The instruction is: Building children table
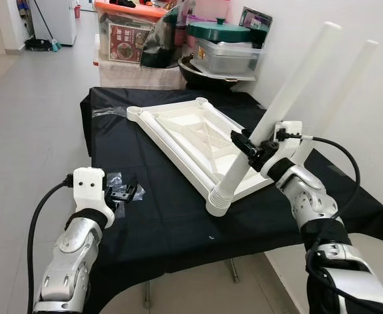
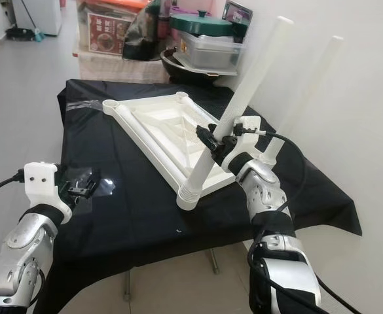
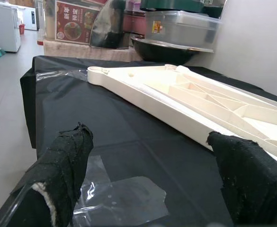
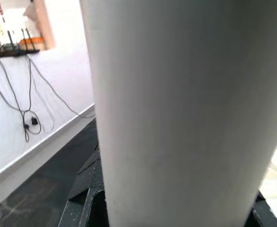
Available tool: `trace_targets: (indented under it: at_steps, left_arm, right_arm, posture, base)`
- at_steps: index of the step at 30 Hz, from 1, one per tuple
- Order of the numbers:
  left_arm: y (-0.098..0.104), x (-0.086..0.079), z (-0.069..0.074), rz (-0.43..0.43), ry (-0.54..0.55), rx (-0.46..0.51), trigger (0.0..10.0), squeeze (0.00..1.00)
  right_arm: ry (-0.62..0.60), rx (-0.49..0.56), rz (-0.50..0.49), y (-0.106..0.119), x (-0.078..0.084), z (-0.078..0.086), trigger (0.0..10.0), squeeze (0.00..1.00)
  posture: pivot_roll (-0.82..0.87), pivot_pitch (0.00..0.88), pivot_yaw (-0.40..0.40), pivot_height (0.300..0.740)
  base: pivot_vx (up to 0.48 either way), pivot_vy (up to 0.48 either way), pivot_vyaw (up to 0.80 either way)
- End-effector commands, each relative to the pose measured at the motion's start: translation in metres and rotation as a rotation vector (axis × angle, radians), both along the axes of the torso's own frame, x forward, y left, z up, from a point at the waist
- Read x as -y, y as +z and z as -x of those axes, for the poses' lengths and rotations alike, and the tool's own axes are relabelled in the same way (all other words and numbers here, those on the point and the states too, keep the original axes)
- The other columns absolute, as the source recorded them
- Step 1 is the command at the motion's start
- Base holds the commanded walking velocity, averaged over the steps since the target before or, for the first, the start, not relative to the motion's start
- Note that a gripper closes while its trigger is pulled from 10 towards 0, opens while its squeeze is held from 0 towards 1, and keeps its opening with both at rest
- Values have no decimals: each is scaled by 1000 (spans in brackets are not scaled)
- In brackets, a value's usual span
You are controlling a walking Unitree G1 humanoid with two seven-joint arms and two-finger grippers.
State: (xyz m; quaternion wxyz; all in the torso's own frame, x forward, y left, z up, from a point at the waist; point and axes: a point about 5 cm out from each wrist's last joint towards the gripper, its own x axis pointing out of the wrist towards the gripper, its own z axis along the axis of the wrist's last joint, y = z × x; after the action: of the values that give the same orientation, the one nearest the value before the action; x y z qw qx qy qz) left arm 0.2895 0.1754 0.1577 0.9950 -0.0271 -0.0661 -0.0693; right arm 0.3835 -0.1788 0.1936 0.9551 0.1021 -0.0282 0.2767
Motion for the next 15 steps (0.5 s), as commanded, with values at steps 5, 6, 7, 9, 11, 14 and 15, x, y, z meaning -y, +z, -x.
trace_targets:
  at_steps: [5, 6, 7, 9, 11, 14, 15]
  left_arm:
    - [0, 3, -1, -3, -8, 3, 10000, 0]
    - [0, 3, 0, -3, -8, 4, 10000, 0]
    - [1, 3, 0, -3, -8, 4, 10000, 0]
    - [1, 3, 0, -3, -8, 4, 10000, 0]
    - [0, 3, 0, 0, -10, 3, 10000, 0]
    - [0, 3, 0, 1, -10, 2, 10000, 0]
    - [0, 3, 0, 1, -10, 2, 10000, 0]
  right_arm:
    - [-23, -197, 69, -44, -2, 5, 0, 0]
    - [-50, -209, 72, -47, 0, 5, 0, 0]
    - [-68, -216, 74, -49, 1, 5, 0, 0]
    - [-68, -216, 74, -49, 1, 5, 0, 0]
    - [-121, -245, 95, -59, 4, 8, 0, 0]
    - [-128, -250, 96, -62, 4, 9, 0, 0]
    - [-142, -264, 95, -65, 5, 10, 0, 0]
  posture:
    - [146, 0, -162, 740]
    - [146, 0, -162, 740]
    - [146, 0, -162, 740]
    - [146, 0, -162, 740]
    - [142, 0, -160, 740]
    - [142, 0, -160, 740]
    - [139, 0, -156, 740]
  base:
    - [0, 0, 0]
    - [0, 0, 0]
    - [0, 0, 0]
    - [0, 0, 0]
    - [0, 0, 0]
    - [0, 0, 0]
    - [0, 0, 0]
